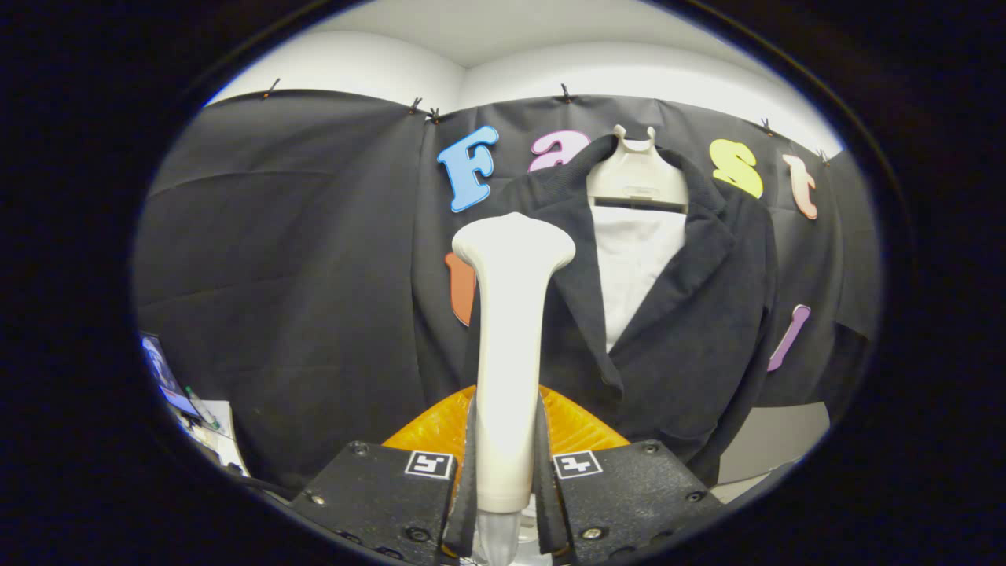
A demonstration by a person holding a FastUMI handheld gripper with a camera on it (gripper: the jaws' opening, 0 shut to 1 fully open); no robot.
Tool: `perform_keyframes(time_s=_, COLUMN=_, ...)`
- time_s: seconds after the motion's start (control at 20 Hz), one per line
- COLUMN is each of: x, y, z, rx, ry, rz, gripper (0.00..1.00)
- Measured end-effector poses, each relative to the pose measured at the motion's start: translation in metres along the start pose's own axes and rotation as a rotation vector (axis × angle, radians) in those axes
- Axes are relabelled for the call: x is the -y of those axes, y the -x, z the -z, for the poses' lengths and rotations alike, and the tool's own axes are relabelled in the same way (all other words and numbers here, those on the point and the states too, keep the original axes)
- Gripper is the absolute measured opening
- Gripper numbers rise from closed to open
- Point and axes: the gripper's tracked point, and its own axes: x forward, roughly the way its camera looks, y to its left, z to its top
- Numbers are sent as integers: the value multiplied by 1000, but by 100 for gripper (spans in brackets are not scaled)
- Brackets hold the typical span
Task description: Iron the clothes twice with a garment steamer, once on the left side and once on the right side.
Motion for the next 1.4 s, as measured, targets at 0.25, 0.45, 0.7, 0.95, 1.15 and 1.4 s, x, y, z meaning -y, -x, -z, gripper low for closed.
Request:
perform_keyframes(time_s=0.25, x=-6, y=-19, z=2, rx=-26, ry=17, rz=10, gripper=33)
perform_keyframes(time_s=0.45, x=0, y=-29, z=8, rx=-44, ry=21, rz=25, gripper=33)
perform_keyframes(time_s=0.7, x=3, y=-32, z=26, rx=-70, ry=31, rz=27, gripper=33)
perform_keyframes(time_s=0.95, x=7, y=-32, z=46, rx=-95, ry=40, rz=32, gripper=33)
perform_keyframes(time_s=1.15, x=14, y=-29, z=63, rx=-129, ry=28, rz=36, gripper=33)
perform_keyframes(time_s=1.4, x=25, y=-23, z=83, rx=-162, ry=11, rz=49, gripper=33)
